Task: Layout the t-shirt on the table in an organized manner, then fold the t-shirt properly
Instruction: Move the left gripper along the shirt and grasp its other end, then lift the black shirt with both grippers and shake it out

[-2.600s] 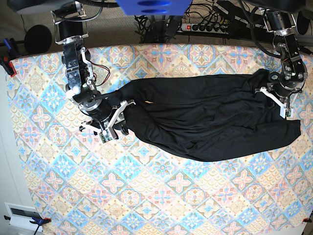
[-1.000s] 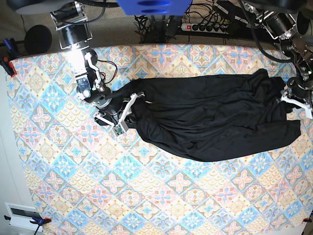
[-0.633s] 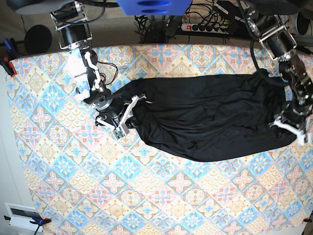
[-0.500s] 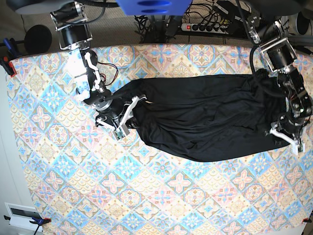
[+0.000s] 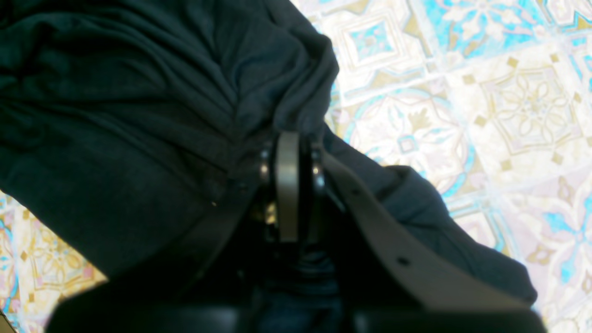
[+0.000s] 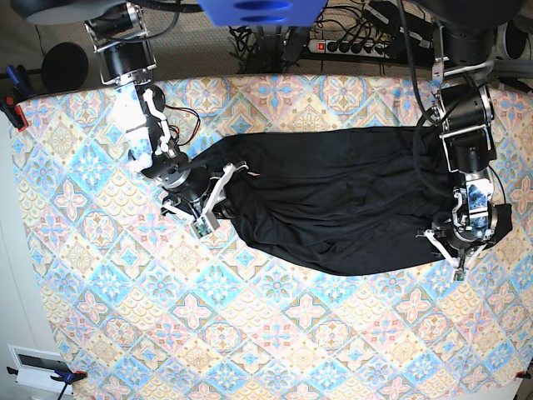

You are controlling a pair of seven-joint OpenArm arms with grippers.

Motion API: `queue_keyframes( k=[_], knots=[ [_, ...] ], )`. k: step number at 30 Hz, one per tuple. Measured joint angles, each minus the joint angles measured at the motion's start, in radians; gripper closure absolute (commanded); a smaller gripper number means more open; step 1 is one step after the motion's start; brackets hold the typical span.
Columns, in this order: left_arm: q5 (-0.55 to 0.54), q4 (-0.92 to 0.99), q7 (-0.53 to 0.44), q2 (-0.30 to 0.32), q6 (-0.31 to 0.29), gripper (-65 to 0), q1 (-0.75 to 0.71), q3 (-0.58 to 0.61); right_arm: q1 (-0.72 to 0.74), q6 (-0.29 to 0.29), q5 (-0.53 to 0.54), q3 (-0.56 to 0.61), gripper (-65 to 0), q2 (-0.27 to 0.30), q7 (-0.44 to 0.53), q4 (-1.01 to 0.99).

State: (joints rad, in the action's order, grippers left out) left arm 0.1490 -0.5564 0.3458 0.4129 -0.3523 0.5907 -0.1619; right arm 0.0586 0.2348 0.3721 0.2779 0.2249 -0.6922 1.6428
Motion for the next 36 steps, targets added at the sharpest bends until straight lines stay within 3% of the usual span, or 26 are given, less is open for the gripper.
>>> queue_keyframes(
  k=[7, 9, 12, 13, 20, 22, 23, 26, 29, 32, 36],
  knots=[
    [-0.015, 0.064, -0.048, -0.006, 0.025, -25.3, 0.025, 0.193, 0.003, -0.002, -0.002, -0.027, 0.0, 0.002, 0.0, 0.0],
    [-0.029, 0.079, -0.06, -0.011, 0.02, -18.1, 0.027, 0.235, 0.008, 0.0, -0.001, -0.027, 0.0, 0.003, -0.001, 0.0],
    [-0.03, 0.057, -0.08, -0.014, 0.014, -1.6, 0.001, 0.242, 0.04, 0.003, -0.001, -0.018, 0.0, 0.001, -0.009, -0.005],
    [-0.032, 0.047, -0.084, -0.014, 0.015, 0.0, -0.005, 0.239, 0.053, 0.005, 0.002, -0.018, 0.0, 0.0, -0.008, -0.005],
    [-0.006, -0.139, -0.032, -0.011, 0.029, 0.0, -0.093, 0.24, 0.124, 0.0, 0.0, -0.017, 0.0, 0.0, -0.001, -0.07],
    [-0.029, -0.2, 0.037, -0.012, 0.027, 0.0, -0.115, 0.24, 0.146, 0.003, 0.003, -0.014, 0.0, 0.002, -0.004, -0.103],
    [-0.067, -0.227, 0.09, -0.012, 0.016, 0.0, -0.117, 0.24, 0.161, 0.002, 0.002, -0.013, 0.0, 0.002, -0.005, -0.122],
    [-0.248, -0.299, 0.241, 0.01, -0.097, 0.0, -0.119, 0.244, 0.217, 0.002, -0.001, -0.012, 0.0, 0.002, -0.008, -0.163],
    [-0.406, -0.343, 0.345, 0.027, -0.153, 0.0, -0.134, 0.251, 0.282, 0.005, 0.003, -0.012, 0.0, 0.0, 0.004, -0.209],
    [-0.476, -0.349, 0.392, 0.059, -0.154, 0.0, -0.133, 0.253, 0.332, 0.001, 0.003, -0.013, 0.0, 0.002, 0.005, -0.259],
    [-0.505, -0.354, 0.385, 0.095, -0.15, 0.0, -0.152, 0.247, 0.38, 0.001, 0.043, -0.012, 0.0, 0.002, 0.018, -0.285]
  ],
)
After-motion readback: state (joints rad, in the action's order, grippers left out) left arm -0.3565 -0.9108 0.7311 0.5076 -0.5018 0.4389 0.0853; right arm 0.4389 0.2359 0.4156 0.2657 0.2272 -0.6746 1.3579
